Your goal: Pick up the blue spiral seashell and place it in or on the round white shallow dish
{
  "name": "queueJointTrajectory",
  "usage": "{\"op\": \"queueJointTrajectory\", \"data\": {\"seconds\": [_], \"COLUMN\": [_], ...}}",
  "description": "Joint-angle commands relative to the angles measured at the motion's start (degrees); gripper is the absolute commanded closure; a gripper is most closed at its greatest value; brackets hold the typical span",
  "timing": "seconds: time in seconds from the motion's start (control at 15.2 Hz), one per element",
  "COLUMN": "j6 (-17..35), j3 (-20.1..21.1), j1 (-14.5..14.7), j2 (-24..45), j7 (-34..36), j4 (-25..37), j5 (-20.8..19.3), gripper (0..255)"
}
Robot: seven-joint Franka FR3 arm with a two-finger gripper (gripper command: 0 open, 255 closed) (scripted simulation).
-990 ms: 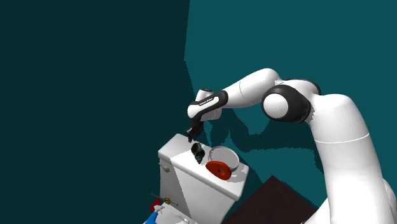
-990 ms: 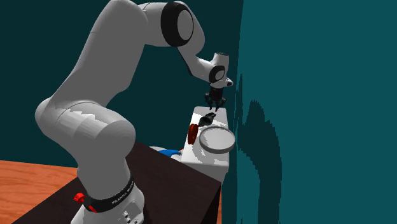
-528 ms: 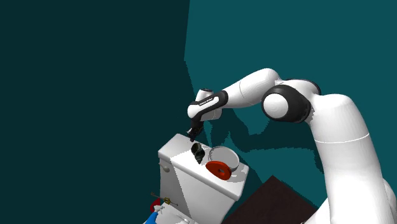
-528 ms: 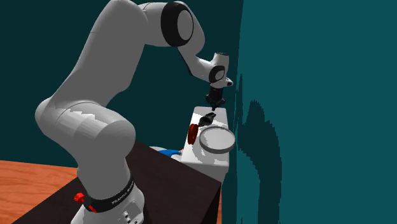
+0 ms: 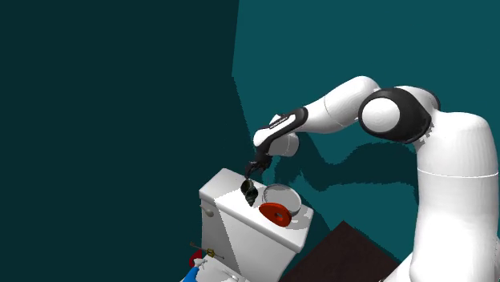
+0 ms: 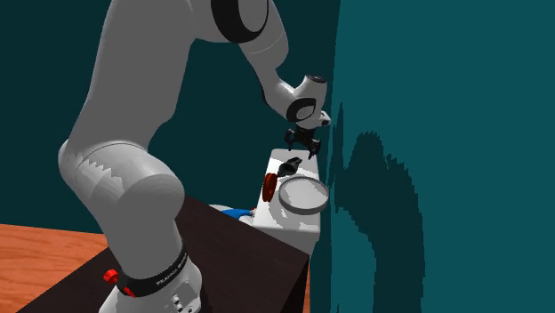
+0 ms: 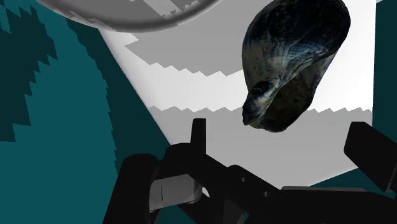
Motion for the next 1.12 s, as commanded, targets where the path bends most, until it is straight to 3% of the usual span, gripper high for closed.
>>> {"op": "queueJointTrajectory", "data": {"seconds": [0.0, 0.4, 0.92, 0.99, 1.06], "j6": [2.0, 5.0, 5.0, 5.0, 5.0], "j3": [0.9, 1.7, 1.7, 1.7, 1.7], "j1": [-0.9, -0.8, -0.8, -0.8, -0.8], "j2": [-0.4, 4.4, 4.3, 4.3, 4.3], "j7": [-1.5, -2.0, -2.0, -2.0, -2.0], "j4": [-1.8, 0.1, 0.1, 0.1, 0.1], "j5": [1.6, 2.3, 2.3, 2.3, 2.3], "gripper": [0, 0, 0, 255, 255]}}
